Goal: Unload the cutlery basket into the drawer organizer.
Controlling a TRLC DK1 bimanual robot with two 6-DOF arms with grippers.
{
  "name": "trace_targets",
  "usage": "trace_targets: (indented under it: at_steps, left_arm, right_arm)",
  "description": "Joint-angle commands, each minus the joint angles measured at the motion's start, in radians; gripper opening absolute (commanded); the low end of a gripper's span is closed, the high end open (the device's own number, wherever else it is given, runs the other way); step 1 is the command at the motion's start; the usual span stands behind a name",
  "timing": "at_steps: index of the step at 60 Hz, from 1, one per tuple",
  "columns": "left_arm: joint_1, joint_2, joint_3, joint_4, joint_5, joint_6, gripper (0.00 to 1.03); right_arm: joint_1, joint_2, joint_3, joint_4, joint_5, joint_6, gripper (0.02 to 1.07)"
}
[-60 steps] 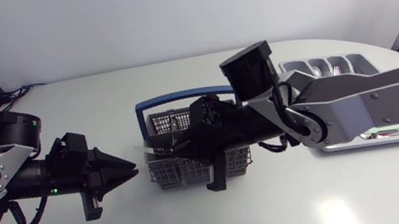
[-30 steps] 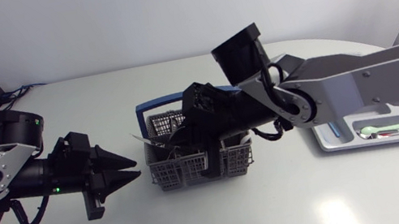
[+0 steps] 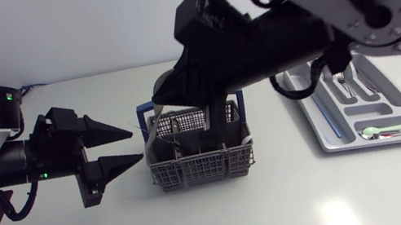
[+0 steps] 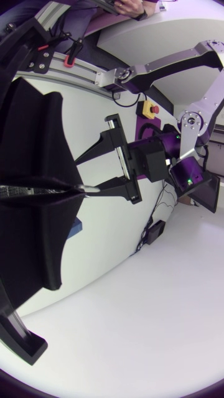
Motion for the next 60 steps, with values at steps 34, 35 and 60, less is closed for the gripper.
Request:
trace_targets:
  at_steps: [34, 35, 60]
  left_arm:
    - [-0.204, -0.071, 0.164, -0.083, -0.054, -0.128, 0.75]
    - [-0.207, -0.07, 0.165, -0.084, -0.054, -0.131, 0.75]
    - [-0.329, -0.019, 0.199, -0.093, -0.054, -0.166, 0.24]
  right_arm:
    - [0.036, -0.199, 0.094, -0.204, -0.002, 0.079, 0.08]
    - [0.037, -0.2, 0.094, -0.204, -0.002, 0.081, 0.08]
    - [0.041, -0.262, 0.094, -0.248, 0.002, 0.105, 0.08]
